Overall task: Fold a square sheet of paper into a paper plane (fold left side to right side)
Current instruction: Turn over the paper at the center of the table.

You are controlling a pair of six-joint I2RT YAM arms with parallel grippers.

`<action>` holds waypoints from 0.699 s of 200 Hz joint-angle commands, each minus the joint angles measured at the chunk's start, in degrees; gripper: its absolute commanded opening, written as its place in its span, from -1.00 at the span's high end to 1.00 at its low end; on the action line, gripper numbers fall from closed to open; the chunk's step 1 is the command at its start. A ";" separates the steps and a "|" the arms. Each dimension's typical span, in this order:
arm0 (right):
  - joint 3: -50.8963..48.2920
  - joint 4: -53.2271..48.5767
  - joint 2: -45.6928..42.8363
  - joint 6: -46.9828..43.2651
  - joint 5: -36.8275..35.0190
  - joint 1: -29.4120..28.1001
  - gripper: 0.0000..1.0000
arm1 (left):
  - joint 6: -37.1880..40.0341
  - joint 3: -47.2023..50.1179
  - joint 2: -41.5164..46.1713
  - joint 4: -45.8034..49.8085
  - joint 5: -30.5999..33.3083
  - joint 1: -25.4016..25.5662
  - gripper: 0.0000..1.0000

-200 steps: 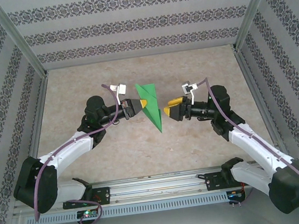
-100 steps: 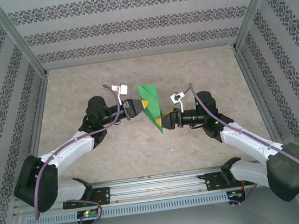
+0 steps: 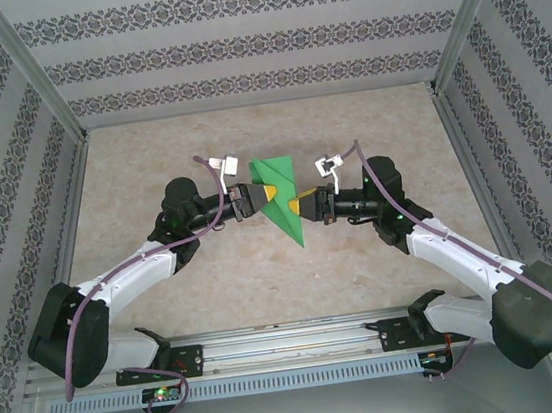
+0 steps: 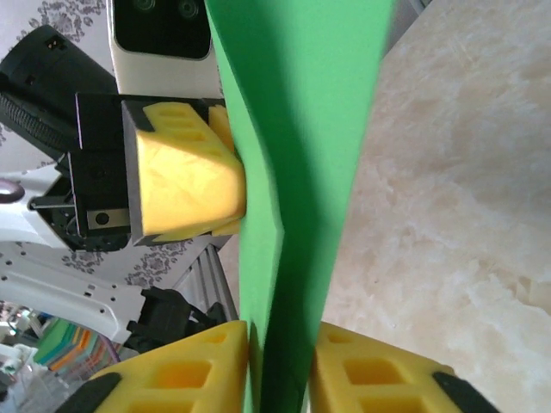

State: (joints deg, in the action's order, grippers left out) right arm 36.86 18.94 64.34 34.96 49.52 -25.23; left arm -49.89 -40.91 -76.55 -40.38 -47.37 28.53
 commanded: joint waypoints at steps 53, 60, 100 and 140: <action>1.71 -7.38 -3.13 -4.98 -3.28 0.62 1.00 | 8.94 1.97 6.42 10.02 5.04 -1.41 0.11; 1.80 -8.74 -3.69 -5.76 -4.03 0.63 1.00 | 9.79 2.63 8.12 11.78 6.29 -2.28 0.07; 5.07 -24.11 -6.71 -14.03 -17.95 -2.18 1.00 | 16.58 5.78 21.47 25.24 17.61 -6.17 -0.12; 14.26 -43.71 -3.26 -20.52 -52.37 -13.00 1.00 | 24.24 5.43 34.88 41.88 35.17 -6.33 -0.19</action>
State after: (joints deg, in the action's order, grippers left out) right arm 45.67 -10.70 58.98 20.40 21.61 -33.28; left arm -32.93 -35.68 -47.55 -11.31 -25.43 22.74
